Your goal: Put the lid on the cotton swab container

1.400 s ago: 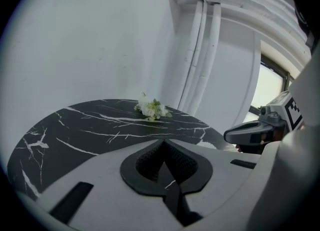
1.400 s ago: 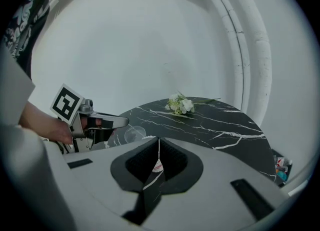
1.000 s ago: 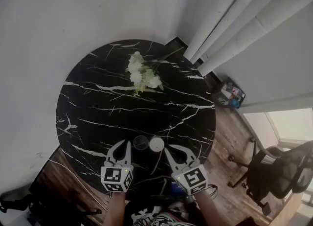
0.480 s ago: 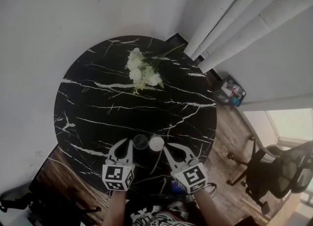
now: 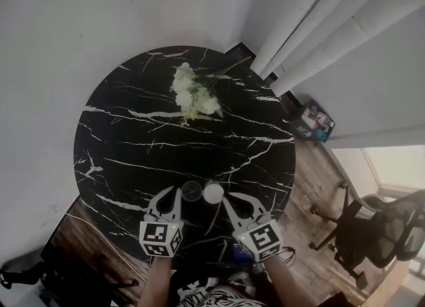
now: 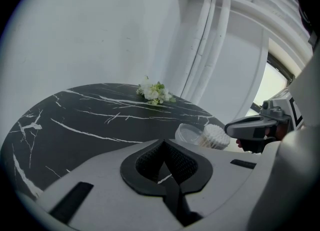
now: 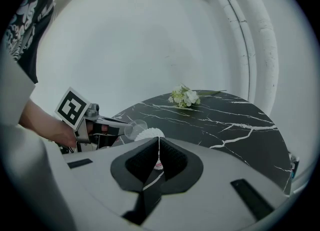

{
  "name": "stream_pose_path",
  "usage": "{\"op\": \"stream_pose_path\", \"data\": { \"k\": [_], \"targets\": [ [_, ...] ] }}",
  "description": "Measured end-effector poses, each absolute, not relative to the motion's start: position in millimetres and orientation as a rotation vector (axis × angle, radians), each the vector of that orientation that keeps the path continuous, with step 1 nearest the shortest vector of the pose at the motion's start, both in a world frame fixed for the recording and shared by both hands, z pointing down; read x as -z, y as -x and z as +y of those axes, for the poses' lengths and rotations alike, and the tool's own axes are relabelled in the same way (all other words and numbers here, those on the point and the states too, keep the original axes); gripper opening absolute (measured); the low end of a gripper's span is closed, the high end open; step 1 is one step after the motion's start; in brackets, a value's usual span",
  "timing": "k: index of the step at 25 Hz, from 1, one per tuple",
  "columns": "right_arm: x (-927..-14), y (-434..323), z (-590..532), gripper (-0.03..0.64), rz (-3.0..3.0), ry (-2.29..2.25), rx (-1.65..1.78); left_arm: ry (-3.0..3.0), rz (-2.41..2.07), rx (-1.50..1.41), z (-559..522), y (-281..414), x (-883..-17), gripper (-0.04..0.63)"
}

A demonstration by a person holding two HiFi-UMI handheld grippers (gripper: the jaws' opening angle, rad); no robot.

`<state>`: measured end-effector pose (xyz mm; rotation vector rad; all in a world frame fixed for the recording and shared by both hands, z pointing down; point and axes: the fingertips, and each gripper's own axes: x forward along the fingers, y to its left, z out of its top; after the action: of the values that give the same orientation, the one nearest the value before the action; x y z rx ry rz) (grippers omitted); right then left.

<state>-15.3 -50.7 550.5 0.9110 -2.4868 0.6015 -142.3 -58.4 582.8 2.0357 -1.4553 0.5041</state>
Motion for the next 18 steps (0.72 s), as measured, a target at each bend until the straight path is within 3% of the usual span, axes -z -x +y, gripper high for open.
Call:
{"op": "stream_pose_path", "data": {
  "k": [18],
  "targets": [
    [-550.3, 16.4, -51.5, 0.018, -2.484, -0.912, -0.592, -2.069, -1.404, -0.495, -61.1, 129.5, -577.7, 0.014]
  ]
}}
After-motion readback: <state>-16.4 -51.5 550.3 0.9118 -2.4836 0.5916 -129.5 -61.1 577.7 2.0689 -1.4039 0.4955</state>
